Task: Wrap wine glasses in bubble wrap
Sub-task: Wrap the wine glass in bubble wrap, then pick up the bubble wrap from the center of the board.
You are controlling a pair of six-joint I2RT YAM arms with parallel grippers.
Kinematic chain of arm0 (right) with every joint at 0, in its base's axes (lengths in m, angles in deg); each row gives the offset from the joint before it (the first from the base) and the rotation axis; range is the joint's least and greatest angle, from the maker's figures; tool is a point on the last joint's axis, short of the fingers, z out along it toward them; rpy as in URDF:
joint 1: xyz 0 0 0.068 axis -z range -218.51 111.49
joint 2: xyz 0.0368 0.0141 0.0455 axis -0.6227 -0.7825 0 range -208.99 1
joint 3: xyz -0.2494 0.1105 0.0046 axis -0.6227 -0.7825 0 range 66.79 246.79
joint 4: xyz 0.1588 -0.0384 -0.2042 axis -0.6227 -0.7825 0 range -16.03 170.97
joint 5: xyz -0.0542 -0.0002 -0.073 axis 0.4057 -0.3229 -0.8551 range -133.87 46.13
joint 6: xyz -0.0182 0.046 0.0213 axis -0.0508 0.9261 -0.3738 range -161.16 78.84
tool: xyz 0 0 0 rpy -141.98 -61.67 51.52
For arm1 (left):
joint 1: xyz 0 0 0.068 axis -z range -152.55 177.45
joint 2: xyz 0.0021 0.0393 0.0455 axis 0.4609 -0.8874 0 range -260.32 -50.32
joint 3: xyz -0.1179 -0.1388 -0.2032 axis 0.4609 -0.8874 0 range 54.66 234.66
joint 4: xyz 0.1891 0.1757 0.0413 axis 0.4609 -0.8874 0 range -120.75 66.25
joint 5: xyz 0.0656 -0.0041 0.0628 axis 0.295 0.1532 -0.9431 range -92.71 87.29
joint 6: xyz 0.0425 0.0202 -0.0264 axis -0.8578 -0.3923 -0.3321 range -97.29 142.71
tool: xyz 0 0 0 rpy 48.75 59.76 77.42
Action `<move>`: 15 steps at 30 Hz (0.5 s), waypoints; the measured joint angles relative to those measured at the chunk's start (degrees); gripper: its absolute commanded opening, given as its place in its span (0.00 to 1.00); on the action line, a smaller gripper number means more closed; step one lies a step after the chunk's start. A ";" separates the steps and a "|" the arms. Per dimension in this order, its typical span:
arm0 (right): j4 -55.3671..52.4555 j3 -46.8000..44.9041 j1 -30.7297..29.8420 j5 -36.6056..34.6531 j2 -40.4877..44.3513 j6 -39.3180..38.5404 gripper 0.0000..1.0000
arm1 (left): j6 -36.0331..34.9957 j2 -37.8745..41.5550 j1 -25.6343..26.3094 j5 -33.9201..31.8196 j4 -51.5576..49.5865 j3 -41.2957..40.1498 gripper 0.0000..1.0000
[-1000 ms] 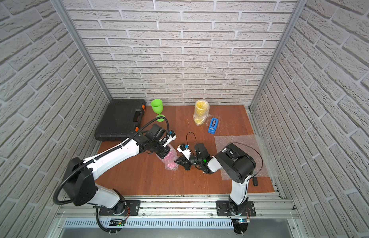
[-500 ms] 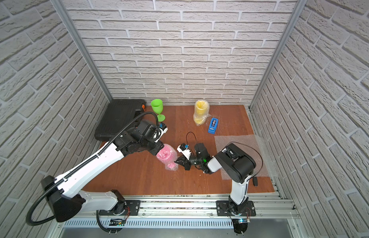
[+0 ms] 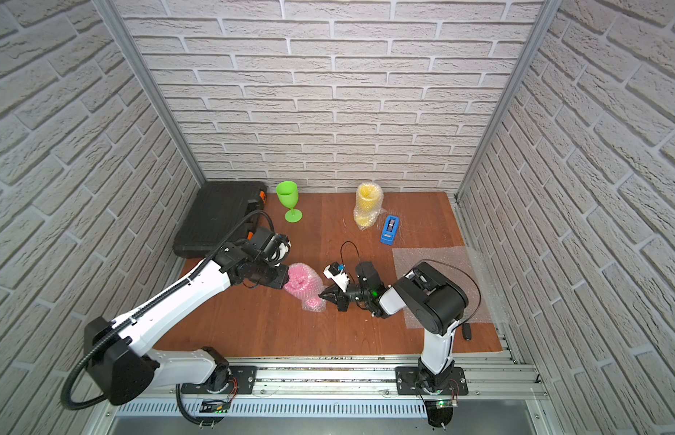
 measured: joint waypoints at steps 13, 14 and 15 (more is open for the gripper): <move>-14.32 -1.49 0.07 -6.49 14.75 1.18 0.52 | 1.66 -1.29 -2.03 2.60 4.00 -0.15 0.07; -17.27 -1.38 0.09 -8.07 18.27 1.60 0.52 | 1.66 -1.51 -2.03 2.36 3.43 0.33 0.08; -19.82 -1.18 0.09 -9.25 21.05 2.03 0.52 | 1.66 -1.77 -2.01 2.05 3.04 0.76 0.08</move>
